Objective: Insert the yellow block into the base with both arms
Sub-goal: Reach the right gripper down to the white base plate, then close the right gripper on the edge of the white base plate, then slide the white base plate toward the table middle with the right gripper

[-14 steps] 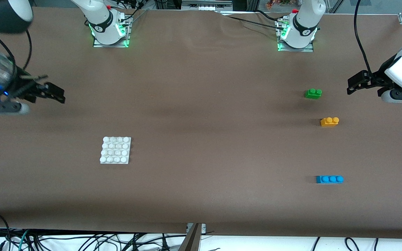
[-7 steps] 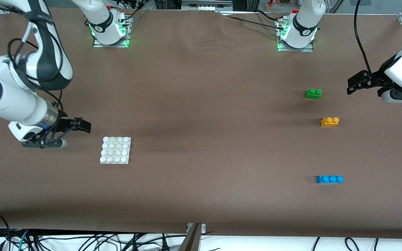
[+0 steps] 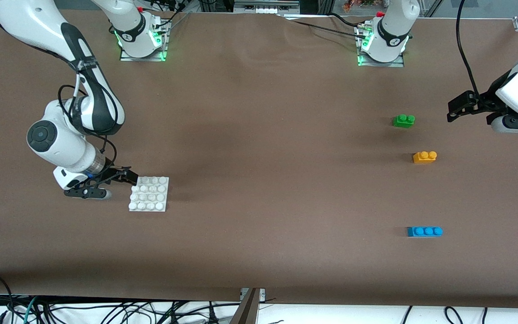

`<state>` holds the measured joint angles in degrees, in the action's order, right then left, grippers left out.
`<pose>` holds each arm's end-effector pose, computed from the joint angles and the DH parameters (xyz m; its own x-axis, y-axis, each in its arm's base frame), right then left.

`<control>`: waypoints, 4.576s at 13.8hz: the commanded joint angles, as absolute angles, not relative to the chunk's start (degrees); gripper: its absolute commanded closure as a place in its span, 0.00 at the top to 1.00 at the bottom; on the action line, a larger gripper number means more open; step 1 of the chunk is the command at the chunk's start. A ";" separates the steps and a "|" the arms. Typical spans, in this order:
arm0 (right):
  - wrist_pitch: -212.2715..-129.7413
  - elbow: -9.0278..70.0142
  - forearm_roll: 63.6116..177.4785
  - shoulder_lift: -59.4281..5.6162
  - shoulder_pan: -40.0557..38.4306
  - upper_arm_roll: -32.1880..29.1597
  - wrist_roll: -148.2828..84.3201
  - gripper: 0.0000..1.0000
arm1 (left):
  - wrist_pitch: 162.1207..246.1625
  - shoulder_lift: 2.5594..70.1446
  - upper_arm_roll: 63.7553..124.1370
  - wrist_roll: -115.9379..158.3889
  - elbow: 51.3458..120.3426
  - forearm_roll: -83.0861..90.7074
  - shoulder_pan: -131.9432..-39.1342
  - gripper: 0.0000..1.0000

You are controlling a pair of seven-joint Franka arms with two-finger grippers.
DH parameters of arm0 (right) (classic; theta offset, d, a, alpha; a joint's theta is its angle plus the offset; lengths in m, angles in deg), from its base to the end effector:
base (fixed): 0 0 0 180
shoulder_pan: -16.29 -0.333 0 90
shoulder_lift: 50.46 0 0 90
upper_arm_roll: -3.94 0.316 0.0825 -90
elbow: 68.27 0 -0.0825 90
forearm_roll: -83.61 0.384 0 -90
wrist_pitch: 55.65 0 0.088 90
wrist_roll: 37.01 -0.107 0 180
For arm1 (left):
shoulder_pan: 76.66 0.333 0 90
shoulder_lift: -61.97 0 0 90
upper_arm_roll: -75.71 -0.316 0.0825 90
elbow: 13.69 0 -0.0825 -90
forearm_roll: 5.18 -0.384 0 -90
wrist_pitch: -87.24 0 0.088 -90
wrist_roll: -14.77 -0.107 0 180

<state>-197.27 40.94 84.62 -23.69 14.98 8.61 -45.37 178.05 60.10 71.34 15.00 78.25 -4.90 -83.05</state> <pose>0.6372 0.0637 0.2622 0.9936 -0.0679 0.0908 -0.0623 -0.9961 -0.0628 0.5633 -0.0210 0.5915 0.9982 -0.0310 -0.0523 -0.0310 -0.9995 0.0022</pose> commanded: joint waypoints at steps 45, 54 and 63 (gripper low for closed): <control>-221.85 25.62 87.21 -0.46 -21.41 5.17 -72.34 0.44 | 177.24 60.66 71.14 13.90 78.15 -3.42 -82.64 1.00; -221.76 17.96 87.21 4.12 -27.84 4.29 -81.57 0.44 | 177.24 60.66 71.05 13.90 78.15 -3.42 -82.29 1.00; -216.52 12.78 87.48 3.42 -24.76 4.29 -80.96 0.73 | 177.33 60.66 71.05 13.63 78.15 -1.67 -81.24 1.00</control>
